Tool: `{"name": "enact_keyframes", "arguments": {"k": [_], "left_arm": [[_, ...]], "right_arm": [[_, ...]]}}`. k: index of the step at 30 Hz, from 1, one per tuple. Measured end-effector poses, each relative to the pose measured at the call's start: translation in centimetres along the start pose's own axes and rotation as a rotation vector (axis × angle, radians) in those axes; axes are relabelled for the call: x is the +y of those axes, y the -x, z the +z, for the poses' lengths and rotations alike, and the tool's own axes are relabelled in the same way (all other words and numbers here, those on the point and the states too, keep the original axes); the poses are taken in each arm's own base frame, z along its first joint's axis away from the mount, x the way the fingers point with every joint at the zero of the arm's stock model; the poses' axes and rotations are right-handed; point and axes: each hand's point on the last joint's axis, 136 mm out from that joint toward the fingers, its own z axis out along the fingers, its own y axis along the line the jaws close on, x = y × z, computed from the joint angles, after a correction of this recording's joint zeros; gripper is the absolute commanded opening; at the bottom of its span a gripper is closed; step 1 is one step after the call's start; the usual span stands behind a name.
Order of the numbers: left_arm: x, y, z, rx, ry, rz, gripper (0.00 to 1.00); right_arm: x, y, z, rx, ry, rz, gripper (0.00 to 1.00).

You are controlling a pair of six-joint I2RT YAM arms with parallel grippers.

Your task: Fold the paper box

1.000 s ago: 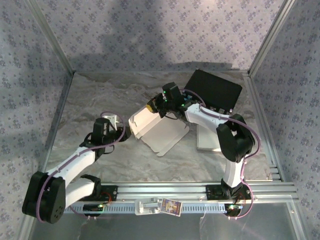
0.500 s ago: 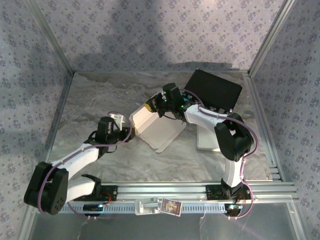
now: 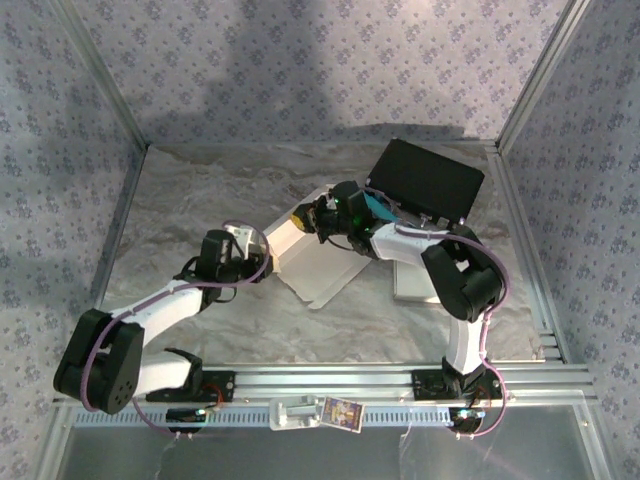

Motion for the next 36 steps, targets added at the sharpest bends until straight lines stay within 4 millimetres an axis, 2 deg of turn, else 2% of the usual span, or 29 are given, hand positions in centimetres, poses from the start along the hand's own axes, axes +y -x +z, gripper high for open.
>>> {"name": "enact_keyframes", "arguments": {"k": [8, 18, 23, 31, 36], "left_arm": [[0.4, 0.0, 0.3, 0.005, 0.023, -0.001, 0.38], [-0.3, 0.6, 0.8, 0.003, 0.030, 0.017, 0.29], [-0.2, 0.7, 1.1, 0.001, 0.052, 0.018, 0.28], [0.0, 1.1, 1.6, -0.018, 0.129, 0.007, 0.32], [0.2, 1.5, 2.0, -0.037, 0.208, 0.002, 0.27]], "right_arm": [[-1.1, -0.3, -0.6, 0.001, 0.080, -0.046, 0.00], [-1.1, -0.7, -0.2, 0.004, 0.136, -0.076, 0.00], [-1.1, -0.7, -0.1, -0.005, 0.138, -0.077, 0.00], [-1.0, -0.7, 0.0, -0.021, 0.140, -0.067, 0.00], [-0.9, -0.5, 0.1, -0.043, 0.143, -0.055, 0.00]]}}
